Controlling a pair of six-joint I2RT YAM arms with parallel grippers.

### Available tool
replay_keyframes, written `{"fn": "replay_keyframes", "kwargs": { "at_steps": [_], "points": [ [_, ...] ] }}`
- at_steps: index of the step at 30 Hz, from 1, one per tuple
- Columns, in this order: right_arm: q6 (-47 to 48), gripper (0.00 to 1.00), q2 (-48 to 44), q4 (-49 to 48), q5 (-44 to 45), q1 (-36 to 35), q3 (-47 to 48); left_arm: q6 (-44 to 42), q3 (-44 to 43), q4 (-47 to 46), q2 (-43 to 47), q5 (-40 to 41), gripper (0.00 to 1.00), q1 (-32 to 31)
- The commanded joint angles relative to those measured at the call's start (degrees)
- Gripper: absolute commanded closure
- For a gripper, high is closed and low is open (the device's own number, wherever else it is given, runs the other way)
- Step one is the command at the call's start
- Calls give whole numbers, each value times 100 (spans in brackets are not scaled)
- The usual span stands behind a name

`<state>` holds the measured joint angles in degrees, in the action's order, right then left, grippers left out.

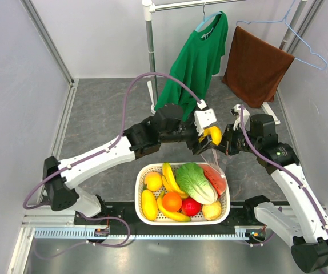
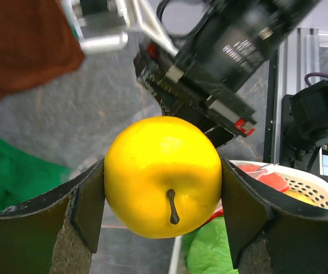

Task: Place the food in the zip-top bag and seal the zipper
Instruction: Pick up the fake fruit from the bin, then place the fake fruit in the zipper food storage bag.

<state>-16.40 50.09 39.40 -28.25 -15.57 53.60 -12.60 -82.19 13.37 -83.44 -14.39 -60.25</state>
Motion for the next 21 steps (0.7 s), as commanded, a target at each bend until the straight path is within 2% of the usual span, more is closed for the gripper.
{"fn": "replay_keyframes", "kwargs": {
  "at_steps": [1,9,13,16,17,21],
  "points": [
    [-170,100,-25,-248,-23,11,185,952,-34,-352,-260,217,43,-5],
    [-311,100,-157,-204,461,10,326,601,774,-203,56,613,43,13],
    [-442,100,-183,-327,320,10,352,443,591,227,-146,701,43,22],
    [-460,100,-201,-363,197,19,466,425,450,474,-287,877,31,31],
    [-460,100,-183,-363,162,11,502,451,441,483,-296,929,22,22],
    [-373,100,-157,-275,179,19,563,373,467,386,-138,675,10,57]
  ]
}}
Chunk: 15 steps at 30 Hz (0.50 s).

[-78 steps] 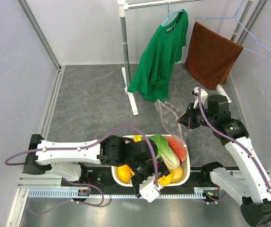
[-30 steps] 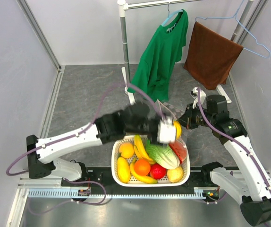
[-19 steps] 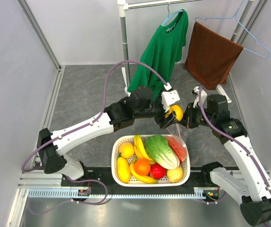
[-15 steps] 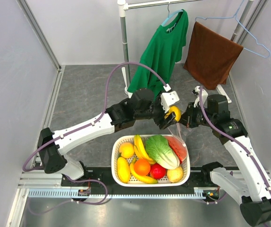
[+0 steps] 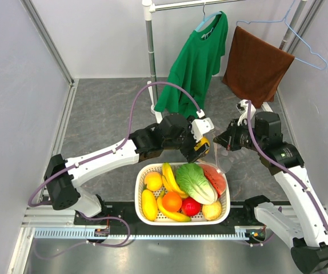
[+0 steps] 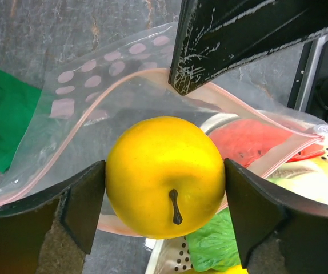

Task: Place the food in the zip-top bag and seal the zipper
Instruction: Place the fake fruit in the zipper food storage bag.

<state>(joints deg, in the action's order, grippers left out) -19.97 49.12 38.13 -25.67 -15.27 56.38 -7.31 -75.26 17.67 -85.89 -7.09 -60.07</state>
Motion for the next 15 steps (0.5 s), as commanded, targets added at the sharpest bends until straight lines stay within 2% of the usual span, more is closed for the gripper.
{"fn": "replay_keyframes", "kwargs": {
  "at_steps": [1,6,9,13,15],
  "points": [
    [10,100,-61,-139,-105,-11,277,-191,-182,-105,194,-81,9,40],
    [28,100,-8,-139,-386,-20,224,-148,-225,-150,309,-160,6,197],
    [116,100,1,-87,-439,-11,233,-270,-138,-377,590,-670,5,303],
    [274,100,-52,-60,-658,-11,251,-1253,21,-677,933,-978,8,303],
    [370,100,-69,-16,-781,-20,242,-2052,12,-703,934,-1101,11,312]
  ]
}}
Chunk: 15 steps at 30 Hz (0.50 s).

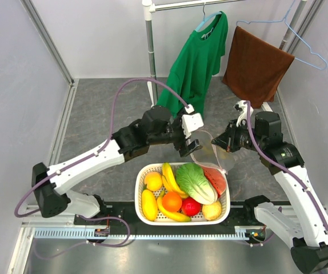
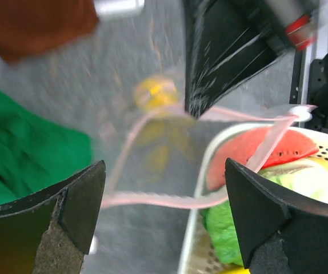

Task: Place the food in the zip-top bag and seal the zipper
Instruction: Place the fake fruit in the zipper food storage bag.

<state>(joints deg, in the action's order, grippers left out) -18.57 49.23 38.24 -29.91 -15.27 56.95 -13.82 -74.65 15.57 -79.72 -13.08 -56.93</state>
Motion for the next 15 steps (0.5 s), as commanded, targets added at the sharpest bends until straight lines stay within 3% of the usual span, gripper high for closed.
{"fn": "replay_keyframes", "kwargs": {
  "at_steps": [1,5,8,15],
  "points": [
    [257,100,-89,-18,-392,-20,185,-1656,-32,-529,308,-529,12,-3],
    [327,100,-151,-9,-515,-20,141,-3174,-58,-450,89,-713,15,-64],
    [433,100,-151,8,-551,-20,158,-3774,-58,-362,-96,-713,16,-126],
    [907,100,-168,298,-586,-20,238,-3777,-32,-678,-404,-520,19,-152]
  ]
}}
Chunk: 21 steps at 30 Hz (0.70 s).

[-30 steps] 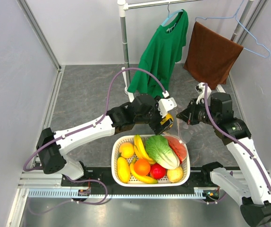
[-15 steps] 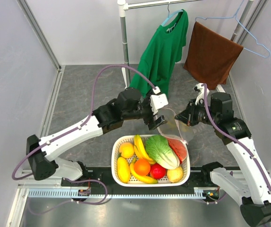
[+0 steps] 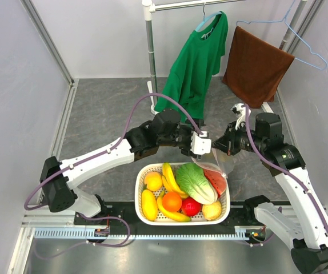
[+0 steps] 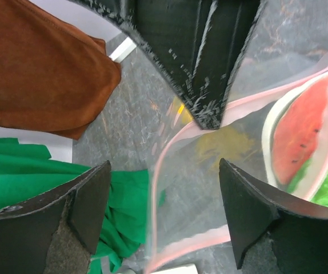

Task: Place the food in the zip-top bag and seal the zipper
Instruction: Place the fake fruit in the zipper food storage bag, then adjust the zipper food storage bag at the center of the board.

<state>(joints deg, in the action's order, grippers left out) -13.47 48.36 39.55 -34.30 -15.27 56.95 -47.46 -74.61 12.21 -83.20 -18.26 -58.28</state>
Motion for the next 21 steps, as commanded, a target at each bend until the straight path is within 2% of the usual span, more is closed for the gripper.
{"fn": "replay_keyframes", "kwargs": {
  "at_steps": [1,7,12,15,16,21],
  "points": [
    [433,100,-81,202,-164,-20,238,-335,-54,-377,-108,-2,23,-8],
    [688,100,-72,308,-305,-11,203,-158,-62,-395,-197,-177,51,-8],
    [785,100,-2,308,-393,-11,238,-18,-168,-166,-311,-424,57,-8],
    [759,100,51,308,-410,-11,255,44,-238,-70,-381,-424,68,-8],
    [759,100,60,316,-419,-11,238,88,-264,-43,-390,-398,77,-16],
    [802,100,42,281,-516,-11,229,167,-309,10,-434,-301,77,-8]
  ]
}}
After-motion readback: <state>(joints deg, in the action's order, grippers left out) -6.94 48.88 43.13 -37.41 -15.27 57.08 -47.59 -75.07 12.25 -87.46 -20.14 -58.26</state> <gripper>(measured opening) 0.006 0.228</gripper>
